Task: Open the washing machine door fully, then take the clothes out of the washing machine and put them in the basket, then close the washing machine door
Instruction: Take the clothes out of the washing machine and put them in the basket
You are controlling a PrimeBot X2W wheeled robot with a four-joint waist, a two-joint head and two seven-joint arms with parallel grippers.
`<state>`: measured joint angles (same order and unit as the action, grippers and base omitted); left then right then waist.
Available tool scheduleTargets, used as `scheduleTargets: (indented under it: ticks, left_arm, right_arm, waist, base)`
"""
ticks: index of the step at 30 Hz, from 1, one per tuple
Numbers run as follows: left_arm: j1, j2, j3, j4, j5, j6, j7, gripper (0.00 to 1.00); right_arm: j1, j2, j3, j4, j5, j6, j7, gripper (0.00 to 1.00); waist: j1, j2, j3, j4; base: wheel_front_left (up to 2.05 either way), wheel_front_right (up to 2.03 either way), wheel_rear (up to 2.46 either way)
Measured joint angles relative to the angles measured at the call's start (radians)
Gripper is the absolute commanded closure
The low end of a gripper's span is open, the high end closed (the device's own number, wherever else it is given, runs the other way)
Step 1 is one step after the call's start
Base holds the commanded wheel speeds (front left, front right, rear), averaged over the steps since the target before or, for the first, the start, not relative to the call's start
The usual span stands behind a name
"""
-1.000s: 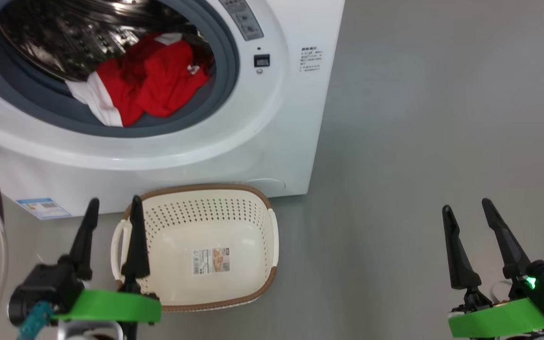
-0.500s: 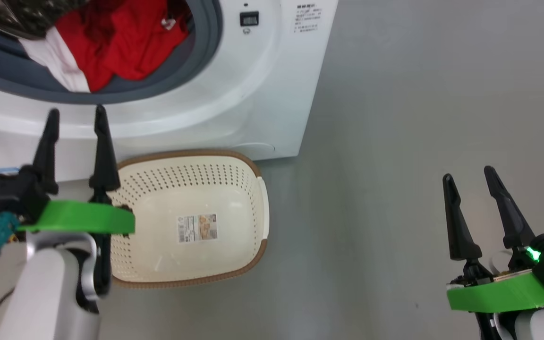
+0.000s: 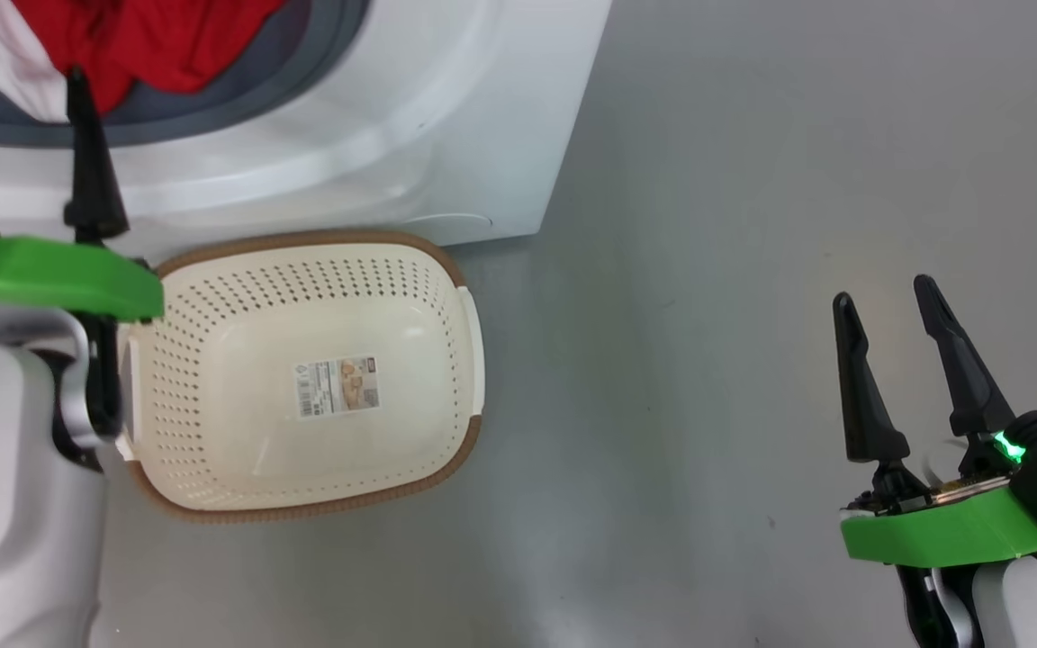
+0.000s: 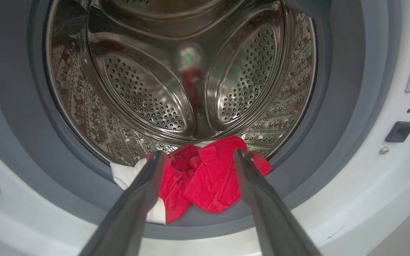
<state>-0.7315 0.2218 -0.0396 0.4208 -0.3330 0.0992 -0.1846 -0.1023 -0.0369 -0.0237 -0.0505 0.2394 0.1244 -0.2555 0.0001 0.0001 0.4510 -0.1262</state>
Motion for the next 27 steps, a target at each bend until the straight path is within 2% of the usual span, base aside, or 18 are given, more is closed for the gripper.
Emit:
scheduleTargets:
  ticks: [13, 27]
  left_arm:
    - [-0.182, 0.029, -0.015, 0.172, 0.017, 0.007, 0.034, 0.0]
    - [-0.323, 0.107, -0.034, 0.398, 0.061, 0.035, 0.079, 0.0]
  right_arm:
    - [-0.028, 0.0, 0.011, 0.001, 0.0, 0.0, 0.0, 0.0]
    - [-0.029, 0.0, 0.045, 0.011, -0.001, 0.0, 0.0, 0.0]
  waist:
    - [0.0, 0.0, 0.066, -0.035]
    - [0.0, 0.0, 0.09, -0.083]
  base:
    - [0.0, 0.0, 0.0]
    - [0.0, 0.0, 0.0]
